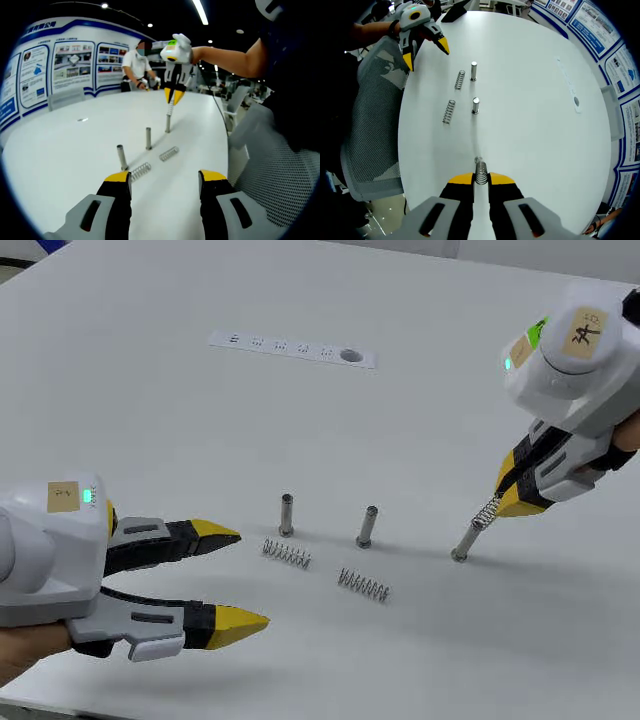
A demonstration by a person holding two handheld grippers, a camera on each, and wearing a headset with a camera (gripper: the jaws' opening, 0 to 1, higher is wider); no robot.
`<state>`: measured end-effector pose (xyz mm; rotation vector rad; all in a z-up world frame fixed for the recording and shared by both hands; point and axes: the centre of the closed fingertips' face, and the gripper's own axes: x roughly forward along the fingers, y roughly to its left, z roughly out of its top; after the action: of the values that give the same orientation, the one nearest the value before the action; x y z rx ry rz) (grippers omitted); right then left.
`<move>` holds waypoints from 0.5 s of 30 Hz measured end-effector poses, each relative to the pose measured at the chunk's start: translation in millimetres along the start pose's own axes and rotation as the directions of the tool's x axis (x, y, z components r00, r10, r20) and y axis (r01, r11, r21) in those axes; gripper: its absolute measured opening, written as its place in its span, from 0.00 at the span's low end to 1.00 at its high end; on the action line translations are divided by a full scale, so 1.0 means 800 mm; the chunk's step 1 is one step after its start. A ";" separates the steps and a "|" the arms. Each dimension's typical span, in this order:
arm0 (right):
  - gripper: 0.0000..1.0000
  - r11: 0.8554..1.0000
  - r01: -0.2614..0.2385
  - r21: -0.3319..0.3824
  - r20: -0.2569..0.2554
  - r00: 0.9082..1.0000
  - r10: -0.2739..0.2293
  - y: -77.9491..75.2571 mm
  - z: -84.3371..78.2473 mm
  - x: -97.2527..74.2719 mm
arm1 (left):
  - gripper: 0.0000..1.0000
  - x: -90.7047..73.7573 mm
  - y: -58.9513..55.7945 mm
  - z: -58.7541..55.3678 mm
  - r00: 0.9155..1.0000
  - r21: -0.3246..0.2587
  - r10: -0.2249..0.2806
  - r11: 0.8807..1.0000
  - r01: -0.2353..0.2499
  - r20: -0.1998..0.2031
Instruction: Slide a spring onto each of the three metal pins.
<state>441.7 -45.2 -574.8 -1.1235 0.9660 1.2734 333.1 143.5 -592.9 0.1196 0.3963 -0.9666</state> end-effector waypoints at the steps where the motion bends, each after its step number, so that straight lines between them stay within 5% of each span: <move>1: 0.11 1.000 -0.002 0.000 -0.002 1.000 0.002 0.000 0.000 0.001 | 0.55 0.000 0.000 0.000 1.000 -0.001 -0.001 1.000 0.001 -0.001; 15: 0.11 0.999 -0.038 -0.014 -0.066 0.997 0.037 -0.003 -0.003 0.029 | 0.54 0.001 0.001 -0.004 1.000 -0.008 -0.002 1.000 0.002 -0.008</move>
<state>445.8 -42.8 -597.8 -1.1705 1.0325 1.2827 333.0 144.5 -596.3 0.1159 0.4080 -0.9661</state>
